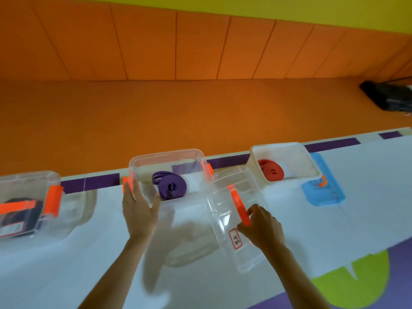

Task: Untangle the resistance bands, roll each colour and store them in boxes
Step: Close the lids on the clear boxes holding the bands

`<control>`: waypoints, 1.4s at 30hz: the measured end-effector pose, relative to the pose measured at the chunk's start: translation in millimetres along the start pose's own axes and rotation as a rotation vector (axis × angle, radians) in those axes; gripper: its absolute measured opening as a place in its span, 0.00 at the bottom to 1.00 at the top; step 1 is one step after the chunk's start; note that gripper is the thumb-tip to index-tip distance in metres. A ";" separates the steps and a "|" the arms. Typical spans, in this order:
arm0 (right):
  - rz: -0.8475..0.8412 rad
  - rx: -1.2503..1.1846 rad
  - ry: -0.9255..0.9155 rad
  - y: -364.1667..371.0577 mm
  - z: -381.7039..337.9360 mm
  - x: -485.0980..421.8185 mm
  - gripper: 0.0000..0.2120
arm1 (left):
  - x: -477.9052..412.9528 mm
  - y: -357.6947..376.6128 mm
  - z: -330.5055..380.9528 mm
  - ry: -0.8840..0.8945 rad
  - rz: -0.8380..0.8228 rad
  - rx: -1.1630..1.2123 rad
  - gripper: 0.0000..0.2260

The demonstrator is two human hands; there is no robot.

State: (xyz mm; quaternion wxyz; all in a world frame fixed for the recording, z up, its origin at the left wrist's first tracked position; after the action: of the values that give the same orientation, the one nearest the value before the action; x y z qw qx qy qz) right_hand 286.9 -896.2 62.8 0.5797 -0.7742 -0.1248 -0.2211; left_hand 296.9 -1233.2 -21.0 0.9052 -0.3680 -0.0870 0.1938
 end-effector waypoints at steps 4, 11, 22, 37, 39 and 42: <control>0.057 0.147 -0.189 -17.6 -52.4 -30.8 0.15 | -1.1 -8.7 1.9 -0.015 0.005 0.033 0.31; 0.082 0.452 -0.502 -26.2 -153.1 -92.3 0.22 | -11.2 -30.9 -0.2 -0.247 0.177 0.380 0.22; -0.047 0.357 -0.721 8.6 -203.3 -143.3 0.16 | -54.3 -11.8 -17.4 -0.316 -0.017 0.291 0.21; -0.052 -0.536 -0.302 34.6 -124.8 -165.4 0.32 | -56.2 -21.3 -18.4 -0.237 -0.083 0.147 0.20; -0.115 -0.551 -0.275 29.1 -125.8 -170.4 0.32 | -56.5 -19.0 -22.8 -0.251 -0.067 0.174 0.20; -0.121 -0.564 -0.318 27.5 -126.4 -173.9 0.31 | -58.7 -17.0 -24.4 -0.235 -0.056 0.304 0.20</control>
State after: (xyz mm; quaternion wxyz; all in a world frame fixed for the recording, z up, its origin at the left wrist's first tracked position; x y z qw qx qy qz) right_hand 122.8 -1013.8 -16.0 0.3015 -0.9202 -0.1935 -0.1576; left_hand 255.7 -1284.1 -27.4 0.9391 -0.1993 -0.1720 0.2211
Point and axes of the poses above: each hand's wrist, its own x-axis away from the middle knuckle, its own y-axis out of the palm, z = x × y, the point moved 2 cm from there along -x, towards the middle knuckle, and after that the axes turned 8 degrees about -z, right-handed, at the moved point
